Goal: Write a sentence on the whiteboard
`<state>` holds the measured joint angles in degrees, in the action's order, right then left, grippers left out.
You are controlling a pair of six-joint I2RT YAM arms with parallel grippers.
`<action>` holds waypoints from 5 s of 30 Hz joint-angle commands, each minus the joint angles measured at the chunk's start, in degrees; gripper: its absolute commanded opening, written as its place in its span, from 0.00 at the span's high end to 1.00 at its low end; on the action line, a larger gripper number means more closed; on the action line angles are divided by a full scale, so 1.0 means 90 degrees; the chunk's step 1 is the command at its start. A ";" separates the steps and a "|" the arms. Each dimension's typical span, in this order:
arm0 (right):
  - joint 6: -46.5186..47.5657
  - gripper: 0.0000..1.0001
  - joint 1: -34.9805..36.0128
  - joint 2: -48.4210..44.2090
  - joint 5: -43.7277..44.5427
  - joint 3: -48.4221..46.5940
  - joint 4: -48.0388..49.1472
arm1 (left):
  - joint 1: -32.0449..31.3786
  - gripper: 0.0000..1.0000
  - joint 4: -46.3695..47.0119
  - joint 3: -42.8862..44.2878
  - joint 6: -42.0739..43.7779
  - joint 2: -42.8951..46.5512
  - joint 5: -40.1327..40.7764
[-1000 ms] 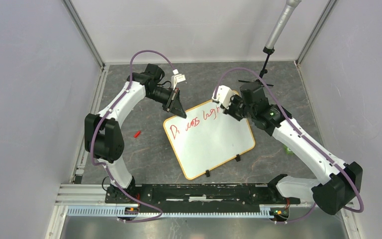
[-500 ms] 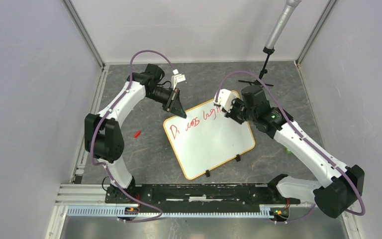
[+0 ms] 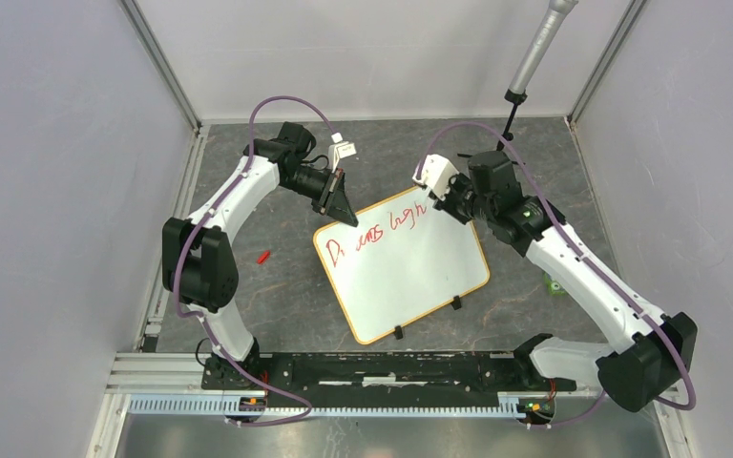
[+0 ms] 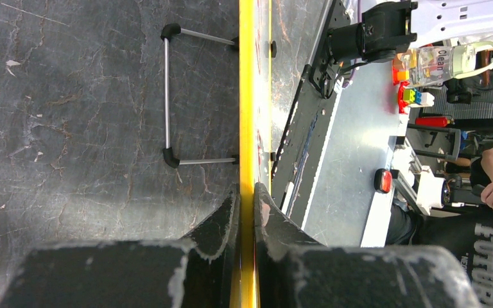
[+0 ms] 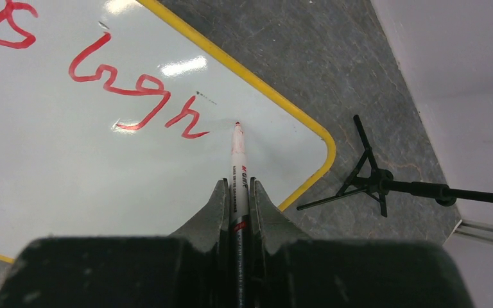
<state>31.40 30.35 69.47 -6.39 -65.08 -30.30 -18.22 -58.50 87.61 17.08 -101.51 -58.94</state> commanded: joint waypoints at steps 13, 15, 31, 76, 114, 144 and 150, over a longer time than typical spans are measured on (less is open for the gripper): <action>-0.0054 1.00 -0.0101 0.0105 -0.0278 -0.0160 0.0135 | -0.0241 0.98 -0.0170 -0.0044 0.0411 -0.0175 0.0308; -0.0087 1.00 -0.0101 0.0005 -0.0304 0.0025 0.0099 | -0.0241 0.98 -0.0174 -0.0047 0.0414 -0.0177 0.0317; 0.0014 1.00 -0.0101 -0.0349 -0.0082 0.0324 -0.0159 | -0.0241 0.98 -0.0174 -0.0028 0.0405 -0.0177 0.0318; -0.0383 1.00 0.1130 0.0261 -0.0156 -0.0094 0.0408 | -0.0241 0.98 -0.0170 -0.0047 0.0421 -0.0151 0.0289; -0.0060 1.00 0.0426 -0.0044 0.0249 -0.0317 0.0046 | -0.0241 0.98 -0.0170 -0.0027 0.0411 -0.0148 0.0308; 0.0172 1.00 0.0196 0.0206 0.0514 0.0033 0.0155 | -0.0241 0.98 -0.0170 -0.0036 0.0417 -0.0151 0.0338; 0.0270 1.00 0.0014 0.0098 0.0543 0.0050 0.0045 | -0.0241 0.98 -0.0175 -0.0047 0.0425 -0.0164 0.0347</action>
<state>32.58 31.83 70.91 -2.74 -65.73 -30.44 -18.24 -58.63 87.77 17.15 -101.54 -58.61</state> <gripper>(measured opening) 0.127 0.135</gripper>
